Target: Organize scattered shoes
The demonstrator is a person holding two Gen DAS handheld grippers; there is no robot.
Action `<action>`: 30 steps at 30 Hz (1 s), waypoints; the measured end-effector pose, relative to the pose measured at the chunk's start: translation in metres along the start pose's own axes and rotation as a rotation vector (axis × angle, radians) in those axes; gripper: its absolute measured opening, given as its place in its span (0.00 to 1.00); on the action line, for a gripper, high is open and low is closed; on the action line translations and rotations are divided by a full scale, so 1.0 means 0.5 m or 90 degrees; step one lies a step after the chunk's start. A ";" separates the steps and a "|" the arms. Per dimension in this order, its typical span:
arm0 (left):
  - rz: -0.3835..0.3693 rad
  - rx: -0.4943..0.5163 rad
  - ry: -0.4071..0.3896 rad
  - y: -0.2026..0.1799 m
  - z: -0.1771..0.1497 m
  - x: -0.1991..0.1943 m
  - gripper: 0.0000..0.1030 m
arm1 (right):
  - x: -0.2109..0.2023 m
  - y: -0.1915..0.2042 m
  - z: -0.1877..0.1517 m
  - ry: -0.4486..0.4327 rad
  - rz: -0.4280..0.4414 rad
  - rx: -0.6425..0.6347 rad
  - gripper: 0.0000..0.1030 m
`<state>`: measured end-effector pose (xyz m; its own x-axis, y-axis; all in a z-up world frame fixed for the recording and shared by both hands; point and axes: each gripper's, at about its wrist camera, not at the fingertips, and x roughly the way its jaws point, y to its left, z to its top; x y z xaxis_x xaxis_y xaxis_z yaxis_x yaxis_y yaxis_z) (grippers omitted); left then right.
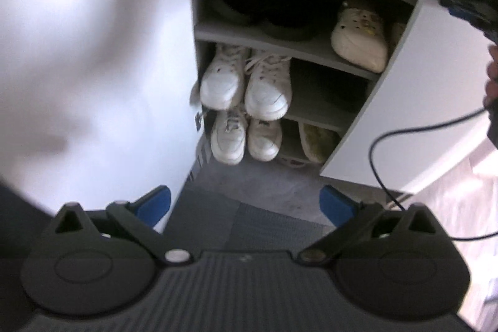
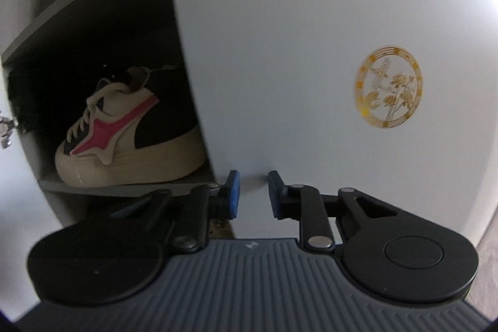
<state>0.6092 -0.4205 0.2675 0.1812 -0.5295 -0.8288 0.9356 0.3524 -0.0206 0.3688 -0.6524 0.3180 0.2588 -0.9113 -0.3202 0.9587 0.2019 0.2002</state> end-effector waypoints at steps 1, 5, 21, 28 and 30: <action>0.009 -0.020 -0.005 -0.010 -0.014 -0.015 1.00 | 0.003 -0.012 0.003 0.005 0.019 -0.011 0.18; 0.045 -0.080 -0.027 -0.038 -0.062 -0.073 1.00 | 0.005 -0.032 0.008 0.019 0.069 -0.066 0.18; 0.215 -0.272 -0.165 -0.139 -0.368 -0.357 1.00 | -0.255 -0.122 -0.007 0.049 0.314 -0.151 0.21; 0.275 -0.353 -0.131 -0.268 -0.522 -0.461 1.00 | -0.439 -0.196 -0.037 0.150 0.412 -0.205 0.21; 0.294 -0.373 -0.124 -0.311 -0.557 -0.475 1.00 | -0.474 -0.223 -0.052 0.164 0.444 -0.220 0.21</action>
<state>0.3361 -0.1347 0.3117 0.6155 -0.3372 -0.7124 0.4494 0.8927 -0.0343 0.2034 -0.4498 0.3474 0.7876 -0.4331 -0.4382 0.5388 0.8292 0.1490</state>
